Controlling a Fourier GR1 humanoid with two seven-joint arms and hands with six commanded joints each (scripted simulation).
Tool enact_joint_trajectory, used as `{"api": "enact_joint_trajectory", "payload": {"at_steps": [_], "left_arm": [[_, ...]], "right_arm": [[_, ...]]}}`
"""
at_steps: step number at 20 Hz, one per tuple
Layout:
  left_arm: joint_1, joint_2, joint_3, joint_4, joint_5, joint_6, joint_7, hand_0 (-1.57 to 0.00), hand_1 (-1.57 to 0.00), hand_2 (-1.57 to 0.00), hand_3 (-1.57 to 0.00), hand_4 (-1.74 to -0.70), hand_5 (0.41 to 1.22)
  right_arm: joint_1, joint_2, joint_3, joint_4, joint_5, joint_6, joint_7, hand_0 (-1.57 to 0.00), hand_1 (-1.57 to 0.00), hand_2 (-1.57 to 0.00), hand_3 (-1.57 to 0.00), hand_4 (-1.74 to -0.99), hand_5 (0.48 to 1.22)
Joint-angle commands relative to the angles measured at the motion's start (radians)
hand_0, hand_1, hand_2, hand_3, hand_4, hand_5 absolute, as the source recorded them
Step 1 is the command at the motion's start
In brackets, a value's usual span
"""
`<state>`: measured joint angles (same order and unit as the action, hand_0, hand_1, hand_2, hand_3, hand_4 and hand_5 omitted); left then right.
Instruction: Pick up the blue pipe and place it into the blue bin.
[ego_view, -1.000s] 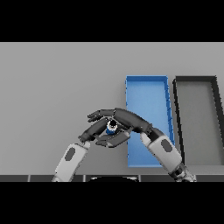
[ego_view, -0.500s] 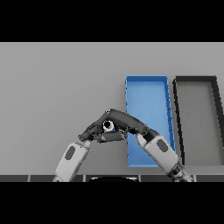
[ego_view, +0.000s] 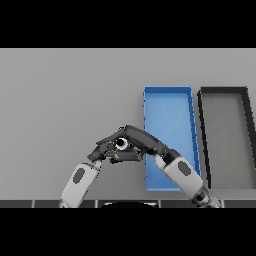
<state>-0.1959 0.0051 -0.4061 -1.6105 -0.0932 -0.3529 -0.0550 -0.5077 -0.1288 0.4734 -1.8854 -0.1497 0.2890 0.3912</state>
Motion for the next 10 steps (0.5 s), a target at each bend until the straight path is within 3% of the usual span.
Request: {"api": "enact_joint_trajectory", "payload": {"at_steps": [1,3,6,10], "left_arm": [[0.006,0.011,-0.004,-0.016,0.003,-0.030,0.003,-0.94,-0.86,-0.83,-0.75,-1.37,1.221],[-0.001,0.017,0.000,-0.009,-0.026,-0.063,0.019,-0.60,-0.55,-0.53,-0.48,-1.21,1.221],[0.012,0.019,0.013,-0.019,-0.047,-0.066,0.057,-0.31,-0.28,-0.27,-0.24,-1.05,0.938],[0.017,0.005,0.017,-0.003,-0.037,-0.054,0.117,-0.12,-0.11,-0.11,-0.10,-0.97,0.647]], "right_arm": [[0.007,0.009,0.009,-0.014,0.000,-0.012,0.008,-1.56,-1.56,-1.56,-1.55,-1.736,1.205],[0.006,0.013,0.012,-0.015,0.003,-0.026,0.047,-1.56,-1.56,-1.56,-1.56,-1.738,1.211],[-0.006,0.018,0.014,-0.022,0.006,-0.044,0.060,-1.57,-1.57,-1.57,-1.56,-1.739,1.216],[0.012,0.013,0.015,-0.017,0.038,-0.020,0.050,-1.57,-1.57,-1.57,-1.57,-1.740,1.219]]}}
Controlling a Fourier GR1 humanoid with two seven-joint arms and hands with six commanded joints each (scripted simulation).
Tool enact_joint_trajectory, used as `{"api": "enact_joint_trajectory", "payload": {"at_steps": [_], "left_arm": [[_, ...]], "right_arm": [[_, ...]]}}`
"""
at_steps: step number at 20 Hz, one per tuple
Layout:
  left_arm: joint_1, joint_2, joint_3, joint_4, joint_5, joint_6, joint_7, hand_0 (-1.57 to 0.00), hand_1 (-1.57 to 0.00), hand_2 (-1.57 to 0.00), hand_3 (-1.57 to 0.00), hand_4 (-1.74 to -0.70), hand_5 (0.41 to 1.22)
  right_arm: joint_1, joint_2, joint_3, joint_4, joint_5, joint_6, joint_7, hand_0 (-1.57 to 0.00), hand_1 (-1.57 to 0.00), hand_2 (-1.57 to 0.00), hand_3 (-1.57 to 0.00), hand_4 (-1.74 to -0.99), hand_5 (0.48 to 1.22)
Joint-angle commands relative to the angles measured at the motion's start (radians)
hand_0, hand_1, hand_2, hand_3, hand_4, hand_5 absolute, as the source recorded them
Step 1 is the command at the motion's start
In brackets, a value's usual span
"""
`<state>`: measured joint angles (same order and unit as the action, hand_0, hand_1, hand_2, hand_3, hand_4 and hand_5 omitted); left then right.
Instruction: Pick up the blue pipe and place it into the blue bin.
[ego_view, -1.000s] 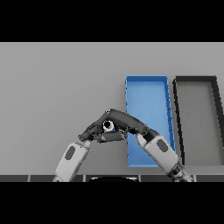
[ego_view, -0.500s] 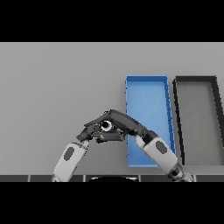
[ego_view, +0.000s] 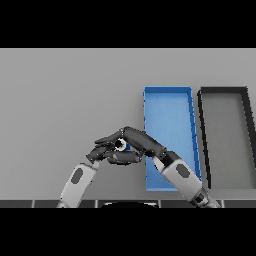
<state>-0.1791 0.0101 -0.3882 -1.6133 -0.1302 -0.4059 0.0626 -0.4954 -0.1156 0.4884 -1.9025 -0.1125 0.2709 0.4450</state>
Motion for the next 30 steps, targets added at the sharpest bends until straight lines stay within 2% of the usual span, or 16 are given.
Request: {"api": "enact_joint_trajectory", "payload": {"at_steps": [1,4,6,9,11,12,15,18,20,25,27,30], "left_arm": [[0.002,-0.001,0.006,-0.013,0.019,-0.003,0.013,-0.10,-0.09,-0.09,-0.08,-0.97,0.603],[-0.007,0.008,0.009,0.003,-0.001,0.007,0.007,-0.05,-0.05,-0.04,-0.04,-0.95,0.513],[-0.007,0.008,0.010,0.003,-0.002,0.011,0.019,-0.03,-0.03,-0.03,-0.03,-0.93,0.484],[-0.005,0.009,0.002,0.007,-0.007,0.010,0.015,-0.02,-0.01,-0.01,-0.01,-0.91,0.470],[-0.004,0.003,-0.004,0.010,-0.015,0.015,0.021,-0.01,-0.01,-0.01,-0.01,-0.91,0.456],[0.006,0.010,-0.010,0.006,-0.015,0.008,0.016,-0.01,-0.01,-0.01,-0.01,-0.91,0.450],[0.005,0.010,-0.005,0.005,-0.005,0.002,0.035,0.00,0.00,0.00,0.00,-0.91,0.437],[0.017,0.010,-0.013,-0.004,-0.019,0.012,0.046,0.00,0.00,0.00,0.00,-0.90,0.432],[0.010,0.019,-0.005,-0.008,-0.017,0.010,0.046,0.00,0.00,0.00,0.00,-0.89,0.428],[0.000,0.029,0.003,-0.002,-0.014,0.004,0.036,0.00,0.00,0.00,0.00,-0.88,0.411],[0.004,0.028,-0.005,-0.002,-0.030,0.012,0.031,0.00,0.00,0.00,0.00,-0.87,0.413],[0.006,0.029,-0.009,-0.003,-0.036,0.014,0.023,0.00,0.00,0.00,0.00,-0.87,0.419]], "right_arm": [[-0.013,0.012,-0.014,0.003,-0.018,0.000,0.012,-1.57,-1.57,-1.57,-1.57,-1.740,1.219],[0.007,0.038,-0.020,-0.001,-0.019,-0.001,-0.005,-1.57,-1.57,-1.57,-1.57,-1.741,1.220],[0.005,0.059,-0.056,-0.009,-0.095,0.001,0.017,-1.57,-1.57,-1.57,-1.57,-1.741,1.220],[-0.077,0.102,-0.121,-0.019,-0.180,-0.042,0.135,-1.57,-1.57,-1.57,-1.57,-1.741,1.221],[-0.143,0.075,-0.181,-0.036,-0.269,-0.062,0.164,-1.57,-1.57,-1.57,-1.57,-1.741,1.221],[-0.188,0.047,-0.202,-0.025,-0.318,-0.092,0.165,-1.57,-1.57,-1.57,-1.57,-1.741,1.221],[-0.353,0.000,-0.309,0.011,-0.436,-0.104,0.154,-1.57,-1.57,-1.57,-1.57,-1.741,1.221],[-0.464,-0.069,-0.413,0.053,-0.379,-0.187,0.135,-1.57,-1.57,-1.57,-1.57,-1.741,1.221],[-0.510,-0.115,-0.466,0.116,-0.344,-0.200,0.162,-1.57,-1.57,-1.57,-1.57,-1.741,1.221],[-0.460,-0.216,-0.587,0.230,-0.286,-0.174,0.162,-1.57,-1.57,-1.57,-1.57,-1.741,1.221],[-0.394,-0.236,-0.621,0.246,-0.282,-0.153,0.163,-1.57,-1.57,-1.57,-1.57,-1.741,1.221],[-0.269,-0.258,-0.650,0.225,-0.290,-0.157,0.165,-1.57,-1.57,-1.57,-1.57,-1.741,1.221]]}}
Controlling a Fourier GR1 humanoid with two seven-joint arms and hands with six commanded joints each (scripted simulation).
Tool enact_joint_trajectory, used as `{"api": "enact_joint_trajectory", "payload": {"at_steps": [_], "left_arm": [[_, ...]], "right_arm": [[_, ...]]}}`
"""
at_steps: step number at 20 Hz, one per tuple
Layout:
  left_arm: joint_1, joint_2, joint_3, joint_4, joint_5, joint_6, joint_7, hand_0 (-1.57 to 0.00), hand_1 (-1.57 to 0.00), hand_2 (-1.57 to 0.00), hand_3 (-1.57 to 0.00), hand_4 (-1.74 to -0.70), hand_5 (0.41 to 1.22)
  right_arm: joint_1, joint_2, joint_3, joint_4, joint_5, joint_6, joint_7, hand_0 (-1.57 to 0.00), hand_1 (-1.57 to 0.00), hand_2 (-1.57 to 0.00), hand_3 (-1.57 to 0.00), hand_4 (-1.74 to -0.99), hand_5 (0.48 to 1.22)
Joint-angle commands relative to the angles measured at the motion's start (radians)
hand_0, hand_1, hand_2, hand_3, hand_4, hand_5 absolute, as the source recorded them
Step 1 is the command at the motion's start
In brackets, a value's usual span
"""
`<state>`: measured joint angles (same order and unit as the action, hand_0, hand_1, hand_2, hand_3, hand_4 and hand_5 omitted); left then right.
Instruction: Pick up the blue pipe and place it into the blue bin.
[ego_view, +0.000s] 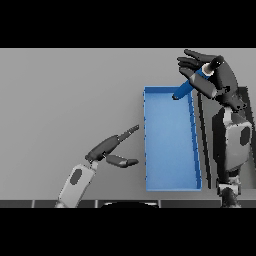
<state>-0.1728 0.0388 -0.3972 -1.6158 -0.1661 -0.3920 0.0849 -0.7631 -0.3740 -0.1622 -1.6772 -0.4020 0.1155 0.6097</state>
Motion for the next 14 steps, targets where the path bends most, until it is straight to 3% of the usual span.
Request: {"api": "enact_joint_trajectory", "payload": {"at_steps": [1,6,11,13,14], "left_arm": [[-0.009,0.005,0.009,-0.003,0.009,-0.004,0.003,0.00,0.00,0.00,0.00,-0.87,0.419],[0.019,-0.001,0.000,-0.021,0.020,-0.005,0.020,0.00,0.00,0.00,0.00,-0.88,0.423],[0.021,-0.005,-0.008,-0.031,0.025,-0.007,0.028,0.00,0.00,0.00,0.00,-0.88,0.425],[0.040,0.005,-0.009,-0.024,0.019,-0.008,0.012,0.00,0.00,0.00,0.00,-0.89,0.422],[0.033,0.001,-0.009,-0.030,0.015,-0.002,0.018,0.00,0.00,0.00,0.00,-0.89,0.420]], "right_arm": [[0.054,0.011,0.009,-0.024,0.003,0.002,0.000,-1.57,-1.57,-1.57,-1.57,-1.741,1.221],[0.301,-0.013,0.069,-0.092,-0.001,-0.071,0.000,-1.57,-1.57,-1.57,-1.57,-1.741,1.221],[0.461,-0.165,0.248,-0.134,-0.042,-0.322,0.000,-1.57,-1.57,-1.57,-1.57,-1.741,1.221],[0.501,-0.228,0.328,-0.134,-0.074,-0.429,0.000,-1.57,-1.57,-1.57,-1.52,-1.741,1.221],[0.504,-0.262,0.368,-0.131,-0.096,-0.475,0.000,-1.57,-1.57,-1.57,-1.26,-1.741,1.221]]}}
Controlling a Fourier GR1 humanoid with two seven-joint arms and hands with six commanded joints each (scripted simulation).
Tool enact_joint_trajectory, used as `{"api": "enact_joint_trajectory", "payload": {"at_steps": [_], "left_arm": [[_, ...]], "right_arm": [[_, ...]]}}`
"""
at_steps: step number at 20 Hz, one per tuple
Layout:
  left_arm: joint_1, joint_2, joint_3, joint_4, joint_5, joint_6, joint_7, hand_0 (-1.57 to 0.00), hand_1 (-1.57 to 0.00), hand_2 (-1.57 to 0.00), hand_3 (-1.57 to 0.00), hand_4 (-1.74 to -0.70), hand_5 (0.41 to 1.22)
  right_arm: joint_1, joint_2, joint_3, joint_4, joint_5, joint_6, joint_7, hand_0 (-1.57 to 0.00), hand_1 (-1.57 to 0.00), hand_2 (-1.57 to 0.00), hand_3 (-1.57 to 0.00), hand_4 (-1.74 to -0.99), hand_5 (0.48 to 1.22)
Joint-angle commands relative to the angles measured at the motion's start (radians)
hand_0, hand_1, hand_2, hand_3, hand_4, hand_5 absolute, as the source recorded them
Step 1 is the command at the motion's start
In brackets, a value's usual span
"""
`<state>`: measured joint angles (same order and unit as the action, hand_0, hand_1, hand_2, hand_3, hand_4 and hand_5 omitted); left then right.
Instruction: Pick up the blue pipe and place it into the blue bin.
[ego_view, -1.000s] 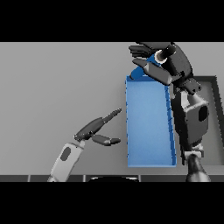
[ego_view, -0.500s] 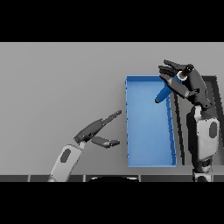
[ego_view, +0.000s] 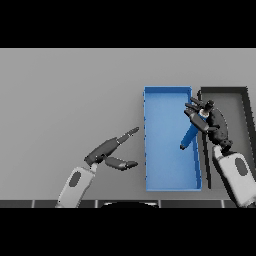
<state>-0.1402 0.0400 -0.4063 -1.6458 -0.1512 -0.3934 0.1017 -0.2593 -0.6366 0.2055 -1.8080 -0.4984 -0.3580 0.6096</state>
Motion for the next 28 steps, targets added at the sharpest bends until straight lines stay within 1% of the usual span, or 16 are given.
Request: {"api": "enact_joint_trajectory", "payload": {"at_steps": [1,3,4,5,6,7,8,9,10,12,13,15,21,22,25,28], "left_arm": [[0.006,0.008,0.002,-0.007,0.004,-0.005,-0.004,0.00,0.00,0.00,0.00,-0.89,0.420],[0.001,0.005,0.002,-0.006,0.007,-0.006,0.005,0.00,0.00,0.00,0.00,-0.88,0.421],[0.007,0.004,-0.006,-0.013,0.004,-0.007,0.004,0.00,0.00,0.00,0.00,-0.88,0.421],[-0.009,0.006,0.003,-0.005,0.005,-0.007,0.017,0.00,0.00,0.00,0.00,-0.88,0.421],[-0.012,0.009,0.007,-0.008,0.011,-0.010,0.014,0.00,0.00,0.00,0.00,-0.88,0.422],[-0.011,0.005,0.005,-0.003,0.011,-0.009,0.015,0.00,0.00,0.00,0.00,-0.88,0.422],[-0.019,0.004,0.006,-0.003,0.008,-0.007,0.022,0.00,0.00,0.00,0.00,-0.88,0.425],[-0.012,0.004,-0.001,-0.003,0.000,-0.005,0.017,0.00,0.00,0.00,0.00,-0.88,0.427],[0.002,0.012,-0.002,-0.004,0.001,-0.009,0.006,0.00,0.00,0.00,0.00,-0.88,0.428],[-0.013,0.004,0.008,0.003,0.008,-0.003,0.015,0.00,0.00,0.00,0.00,-0.88,0.429],[-0.005,0.001,0.004,-0.003,0.006,0.000,0.013,0.00,0.00,0.00,0.00,-0.88,0.429],[0.004,-0.004,-0.008,-0.009,0.004,0.001,0.007,0.00,0.00,0.00,0.00,-0.89,0.428],[0.004,-0.003,-0.007,-0.009,-0.001,0.003,0.018,0.00,0.00,0.00,0.00,-0.89,0.428],[0.004,-0.005,-0.011,-0.011,-0.001,0.002,0.018,0.00,0.00,0.00,0.00,-0.89,0.429],[0.005,0.004,-0.003,-0.009,0.000,0.000,0.013,0.00,0.00,0.00,0.00,-0.89,0.429],[0.020,0.009,-0.010,-0.014,-0.003,-0.003,-0.009,0.00,0.00,0.00,0.00,-0.89,0.431]], "right_arm": [[0.002,-0.027,0.042,0.020,-0.003,-0.031,0.000,-1.57,-1.57,-1.57,-1.13,-1.741,1.221],[0.006,-0.087,0.143,0.040,-0.035,-0.116,0.000,-1.57,-1.57,-1.57,-0.91,-1.741,1.221],[-0.002,-0.120,0.179,0.059,-0.056,-0.153,-0.003,-1.57,-1.55,-1.57,-0.85,-1.741,1.221],[-0.027,-0.136,0.219,0.071,-0.064,-0.177,-0.010,-1.46,-1.34,-1.34,-0.79,-1.678,1.221],[-0.049,-0.173,0.252,0.088,-0.093,-0.201,-0.008,-1.17,-1.07,-1.07,-0.63,-1.592,1.221],[-0.073,-0.201,0.290,0.102,-0.125,-0.214,-0.010,-0.94,-0.85,-0.86,-0.50,-1.503,1.221],[-0.107,-0.241,0.338,0.118,-0.169,-0.227,-0.008,-0.75,-0.68,-0.68,-0.40,-1.413,1.221],[-0.122,-0.257,0.369,0.118,-0.168,-0.189,-0.020,-0.60,-0.55,-0.55,-0.32,-1.337,1.221],[-0.143,-0.280,0.398,0.121,-0.169,-0.167,-0.014,-0.48,-0.44,-0.44,-0.26,-1.275,1.186],[-0.199,-0.308,0.474,0.130,-0.171,-0.121,-0.018,-0.31,-0.28,-0.28,-0.16,-1.175,1.084],[-0.217,-0.337,0.526,0.139,-0.188,-0.100,-0.003,-0.24,-0.22,-0.22,-0.13,-1.142,1.030],[-0.229,-0.360,0.572,0.156,-0.222,-0.103,-0.001,-0.16,-0.14,-0.14,-0.08,-1.083,0.934],[-0.328,-0.414,0.742,0.198,-0.297,-0.108,0.000,-0.04,-0.04,-0.04,-0.02,-1.046,0.759],[-0.346,-0.404,0.766,0.214,-0.299,-0.111,0.000,-0.03,-0.03,-0.03,-0.02,-1.038,0.734],[-0.391,-0.422,0.807,0.227,-0.325,-0.113,0.000,-0.02,-0.01,-0.01,-0.01,-1.030,0.682],[-0.397,-0.423,0.815,0.219,-0.335,-0.104,0.000,-0.01,-0.01,-0.01,0.00,-1.022,0.665]]}}
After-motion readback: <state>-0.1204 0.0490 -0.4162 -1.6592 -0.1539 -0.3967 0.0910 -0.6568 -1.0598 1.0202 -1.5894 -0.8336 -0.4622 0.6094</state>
